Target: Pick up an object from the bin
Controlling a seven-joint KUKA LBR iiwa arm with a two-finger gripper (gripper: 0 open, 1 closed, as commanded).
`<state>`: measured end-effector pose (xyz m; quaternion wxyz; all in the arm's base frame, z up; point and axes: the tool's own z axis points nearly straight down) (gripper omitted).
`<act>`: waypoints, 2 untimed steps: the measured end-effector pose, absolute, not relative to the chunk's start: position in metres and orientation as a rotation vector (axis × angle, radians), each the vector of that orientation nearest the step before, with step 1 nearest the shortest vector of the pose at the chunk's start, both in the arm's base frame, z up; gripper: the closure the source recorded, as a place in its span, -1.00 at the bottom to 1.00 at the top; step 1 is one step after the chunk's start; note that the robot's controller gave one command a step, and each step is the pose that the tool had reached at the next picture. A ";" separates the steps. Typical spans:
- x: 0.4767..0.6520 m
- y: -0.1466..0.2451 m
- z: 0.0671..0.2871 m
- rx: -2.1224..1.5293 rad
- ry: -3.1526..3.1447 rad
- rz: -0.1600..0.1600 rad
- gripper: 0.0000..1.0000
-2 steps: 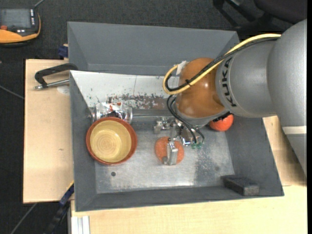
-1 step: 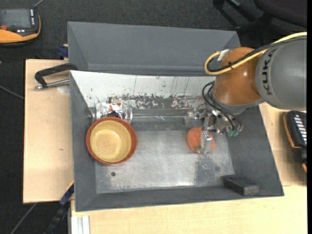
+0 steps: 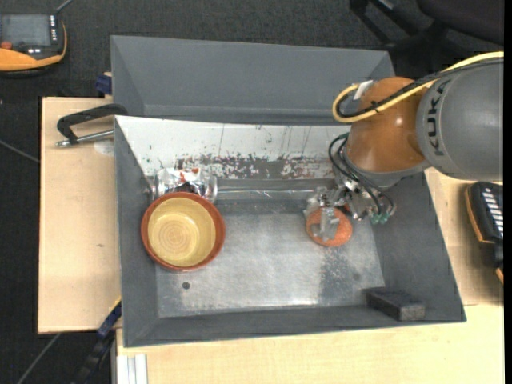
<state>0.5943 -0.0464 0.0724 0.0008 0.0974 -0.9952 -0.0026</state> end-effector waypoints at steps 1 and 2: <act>0.578 -0.047 0.072 0.158 -3.142 -0.010 1.00; 0.586 -0.039 0.225 0.237 -3.154 -0.007 1.00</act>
Offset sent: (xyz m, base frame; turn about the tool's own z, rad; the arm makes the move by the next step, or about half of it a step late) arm -0.0186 -0.0015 -0.0024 0.0936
